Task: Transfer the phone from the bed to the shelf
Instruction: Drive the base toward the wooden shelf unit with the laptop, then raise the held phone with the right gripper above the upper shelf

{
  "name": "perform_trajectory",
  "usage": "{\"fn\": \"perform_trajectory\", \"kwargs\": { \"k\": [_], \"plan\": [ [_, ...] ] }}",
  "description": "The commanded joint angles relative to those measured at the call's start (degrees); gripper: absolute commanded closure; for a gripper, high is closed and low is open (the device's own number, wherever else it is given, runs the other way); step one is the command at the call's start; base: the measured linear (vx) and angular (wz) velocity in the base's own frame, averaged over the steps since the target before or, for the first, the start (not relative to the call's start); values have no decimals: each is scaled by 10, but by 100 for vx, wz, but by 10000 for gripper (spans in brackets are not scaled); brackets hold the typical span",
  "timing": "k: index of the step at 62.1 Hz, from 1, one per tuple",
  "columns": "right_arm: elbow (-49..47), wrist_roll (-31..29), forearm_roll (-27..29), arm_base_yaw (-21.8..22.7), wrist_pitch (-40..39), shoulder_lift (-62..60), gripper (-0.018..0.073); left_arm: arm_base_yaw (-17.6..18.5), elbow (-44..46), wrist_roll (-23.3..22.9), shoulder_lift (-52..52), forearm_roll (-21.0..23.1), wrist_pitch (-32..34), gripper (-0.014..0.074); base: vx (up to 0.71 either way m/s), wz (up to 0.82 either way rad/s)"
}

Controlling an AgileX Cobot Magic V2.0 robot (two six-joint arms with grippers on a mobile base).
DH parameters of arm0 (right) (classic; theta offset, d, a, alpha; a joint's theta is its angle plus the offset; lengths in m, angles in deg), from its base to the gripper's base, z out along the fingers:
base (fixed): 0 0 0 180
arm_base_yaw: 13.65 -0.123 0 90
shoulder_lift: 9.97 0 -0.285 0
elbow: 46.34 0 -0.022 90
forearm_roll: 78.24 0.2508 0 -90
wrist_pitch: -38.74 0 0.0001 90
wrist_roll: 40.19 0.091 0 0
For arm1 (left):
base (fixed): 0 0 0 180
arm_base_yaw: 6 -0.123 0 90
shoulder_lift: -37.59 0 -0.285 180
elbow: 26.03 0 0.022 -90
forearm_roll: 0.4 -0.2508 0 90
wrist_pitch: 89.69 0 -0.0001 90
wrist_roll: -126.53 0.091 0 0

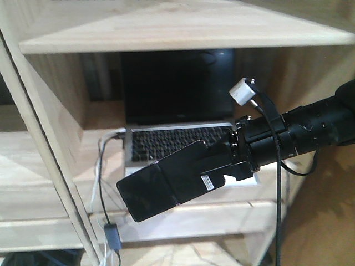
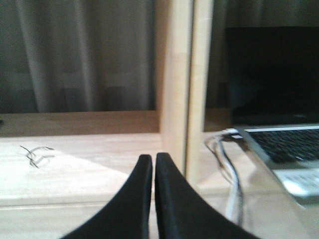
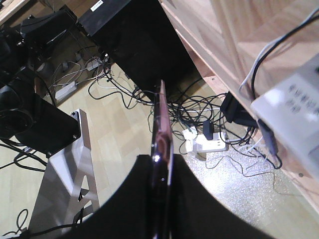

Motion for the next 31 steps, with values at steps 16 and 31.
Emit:
{"fn": "perform_trajectory", "kwargs": {
  "k": [16,31],
  "plan": [
    [-14,-1,48,2,55,-23,561,2,12,-3,-8,5,41,595,16,12],
    [-14,-1,48,2,55,-23,561,2,12,-3,-8,5,41,595,6,3]
  ]
}}
